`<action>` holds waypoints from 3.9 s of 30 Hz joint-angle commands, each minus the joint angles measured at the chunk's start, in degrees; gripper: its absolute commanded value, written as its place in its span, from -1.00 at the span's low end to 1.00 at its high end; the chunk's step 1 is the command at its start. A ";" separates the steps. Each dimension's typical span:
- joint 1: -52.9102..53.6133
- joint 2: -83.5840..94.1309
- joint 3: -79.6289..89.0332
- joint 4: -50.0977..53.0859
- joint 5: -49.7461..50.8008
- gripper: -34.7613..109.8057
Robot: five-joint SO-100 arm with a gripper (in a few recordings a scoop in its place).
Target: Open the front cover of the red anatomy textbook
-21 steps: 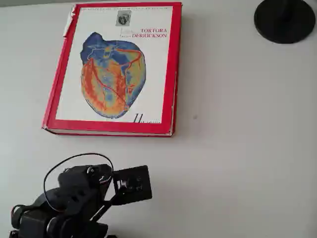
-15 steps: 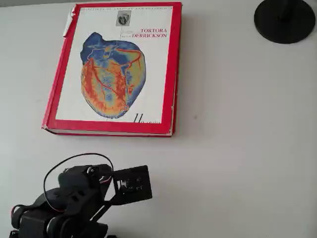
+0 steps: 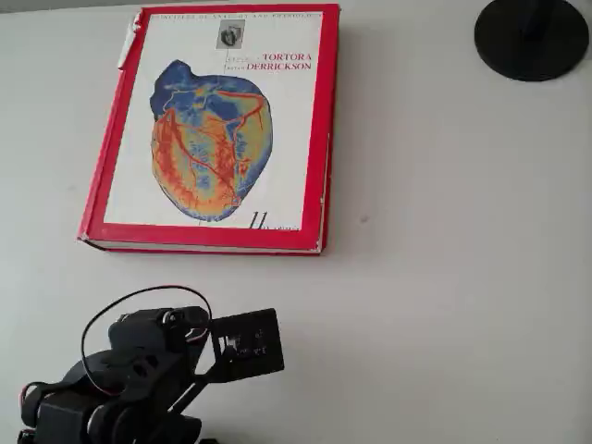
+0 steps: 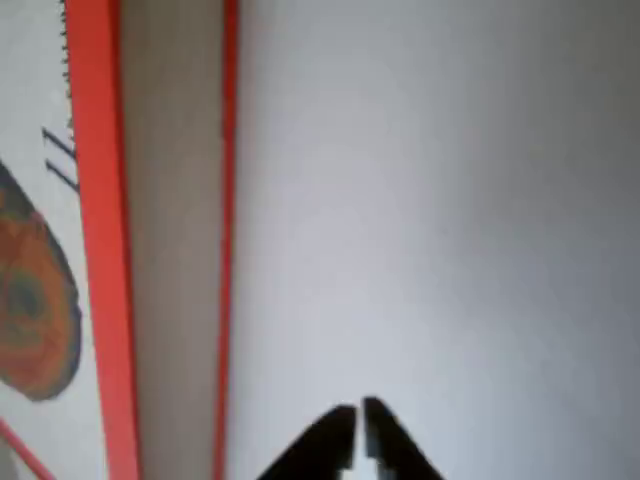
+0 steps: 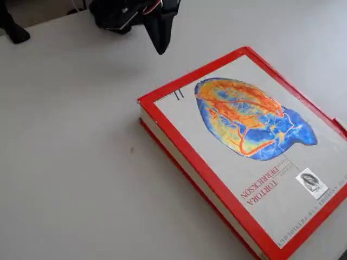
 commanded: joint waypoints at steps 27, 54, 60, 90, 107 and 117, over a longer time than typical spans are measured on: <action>6.42 -10.20 1.23 -28.83 -8.26 -0.25; 9.93 -57.22 -21.71 -55.37 -7.82 -0.26; 9.58 -53.00 -25.05 -50.36 -8.35 -0.26; -8.88 -42.28 -63.72 -10.99 -7.38 -0.25; -35.07 -66.53 -103.62 0.70 -1.76 -0.20; -39.73 -68.38 -103.71 3.16 0.09 -0.15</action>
